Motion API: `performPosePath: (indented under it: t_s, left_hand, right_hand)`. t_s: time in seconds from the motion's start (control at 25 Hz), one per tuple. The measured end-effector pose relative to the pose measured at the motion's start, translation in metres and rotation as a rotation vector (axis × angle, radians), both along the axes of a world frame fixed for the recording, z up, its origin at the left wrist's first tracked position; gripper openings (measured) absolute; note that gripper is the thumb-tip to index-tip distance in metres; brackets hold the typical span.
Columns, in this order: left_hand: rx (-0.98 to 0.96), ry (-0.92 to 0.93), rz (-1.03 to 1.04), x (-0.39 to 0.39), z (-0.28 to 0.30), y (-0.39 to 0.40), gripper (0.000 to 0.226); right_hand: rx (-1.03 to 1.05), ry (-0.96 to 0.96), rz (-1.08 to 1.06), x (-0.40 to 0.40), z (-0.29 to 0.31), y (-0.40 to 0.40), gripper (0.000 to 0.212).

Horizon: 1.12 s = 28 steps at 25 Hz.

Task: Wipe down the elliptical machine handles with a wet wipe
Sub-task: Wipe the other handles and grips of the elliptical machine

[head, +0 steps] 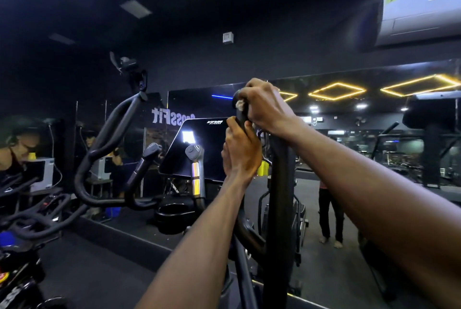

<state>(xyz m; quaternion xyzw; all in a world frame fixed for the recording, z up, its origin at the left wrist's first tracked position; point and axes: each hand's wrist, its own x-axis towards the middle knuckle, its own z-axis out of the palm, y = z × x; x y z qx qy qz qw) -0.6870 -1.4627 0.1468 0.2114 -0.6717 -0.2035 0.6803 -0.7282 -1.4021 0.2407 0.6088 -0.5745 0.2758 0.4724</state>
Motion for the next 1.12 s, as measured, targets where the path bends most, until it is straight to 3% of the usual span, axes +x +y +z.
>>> performPosePath:
  t_s: [0.24,0.4,0.56,0.72,0.88,1.04,1.12]
  left_hand:
    - [0.021,-0.005,-0.021,-0.002,0.001,-0.002,0.024]
    - [-0.003,-0.01,-0.037,-0.001,0.002,-0.004,0.024]
    - [0.018,-0.046,-0.051,0.003,0.0,-0.001,0.023]
    - [0.0,-0.065,-0.002,-0.001,0.0,-0.001,0.026]
    - [-0.004,-0.081,-0.008,0.001,-0.003,-0.002,0.031]
    - [-0.029,-0.065,0.004,-0.001,-0.004,-0.004,0.033]
    - [-0.034,-0.065,0.014,-0.002,-0.005,-0.004,0.033]
  right_hand:
    - [-0.143,-0.107,-0.046,-0.009,-0.003,0.005,0.014]
    - [0.091,-0.331,-0.047,0.006,0.027,-0.011,0.017]
    - [0.099,-0.585,-0.091,-0.018,0.021,0.005,0.016]
    - [0.152,-0.577,-0.068,-0.005,0.042,-0.011,0.02]
    - [0.277,-0.754,-0.106,-0.005,0.057,-0.017,0.029]
    - [0.192,-0.494,-0.245,0.006,0.042,-0.016,0.024]
    - [0.117,-0.397,-0.185,0.005,0.027,-0.015,0.02]
